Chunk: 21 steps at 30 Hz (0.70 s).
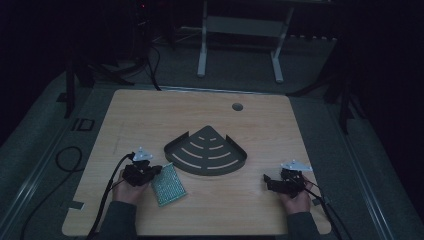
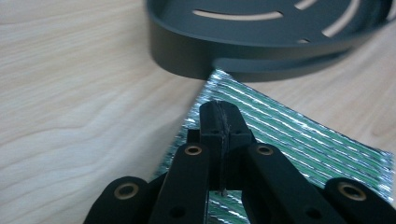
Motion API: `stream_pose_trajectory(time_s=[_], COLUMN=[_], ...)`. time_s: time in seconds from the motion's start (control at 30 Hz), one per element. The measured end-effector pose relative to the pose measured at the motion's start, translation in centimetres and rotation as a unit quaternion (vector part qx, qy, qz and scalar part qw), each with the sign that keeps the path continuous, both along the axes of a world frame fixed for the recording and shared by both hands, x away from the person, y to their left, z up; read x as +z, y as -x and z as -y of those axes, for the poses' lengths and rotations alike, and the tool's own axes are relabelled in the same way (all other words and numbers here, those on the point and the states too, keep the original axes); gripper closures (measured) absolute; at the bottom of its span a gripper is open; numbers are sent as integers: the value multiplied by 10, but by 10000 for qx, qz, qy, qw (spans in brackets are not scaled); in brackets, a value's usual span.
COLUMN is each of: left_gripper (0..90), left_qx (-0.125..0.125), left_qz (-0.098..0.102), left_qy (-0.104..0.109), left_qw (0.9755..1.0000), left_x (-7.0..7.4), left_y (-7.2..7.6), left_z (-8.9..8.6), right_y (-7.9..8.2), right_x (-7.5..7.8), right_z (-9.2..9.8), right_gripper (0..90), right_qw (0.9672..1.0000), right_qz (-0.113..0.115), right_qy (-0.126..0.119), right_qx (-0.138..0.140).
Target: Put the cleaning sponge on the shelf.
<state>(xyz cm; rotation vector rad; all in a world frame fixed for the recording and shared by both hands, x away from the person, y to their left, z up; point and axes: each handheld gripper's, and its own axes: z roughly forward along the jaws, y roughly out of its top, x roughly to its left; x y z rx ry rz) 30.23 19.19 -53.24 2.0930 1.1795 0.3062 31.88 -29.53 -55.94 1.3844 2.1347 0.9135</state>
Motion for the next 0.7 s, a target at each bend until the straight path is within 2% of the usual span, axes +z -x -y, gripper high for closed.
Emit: stream_pose_trajectory(time_s=[0.27, 0.3, 0.4, 0.7], left_gripper=[900, 900, 900, 900], left_qx=[-144, -176, -174, -112], left_qz=[-111, -149, -210, -175], left_qy=[-38, -4, 52, -142], left_qw=[9998, 9997, 9996, 9997], left_x=[-2, -2, -2, -1], left_y=[12, 18, 23, 25], left_z=[6, 5, 4, 0], right_y=[0, 0, 0, 0], right_x=[0, 0, 0, 0], right_z=[0, 0, 0, 0], right_gripper=[154, 154, 154, 154], right_qw=[10000, 10000, 10000, 10000], right_qz=[0, 2, 0, 2], right_qy=[1, 2, 1, 2], right_qx=[1, 3, 3, 6])
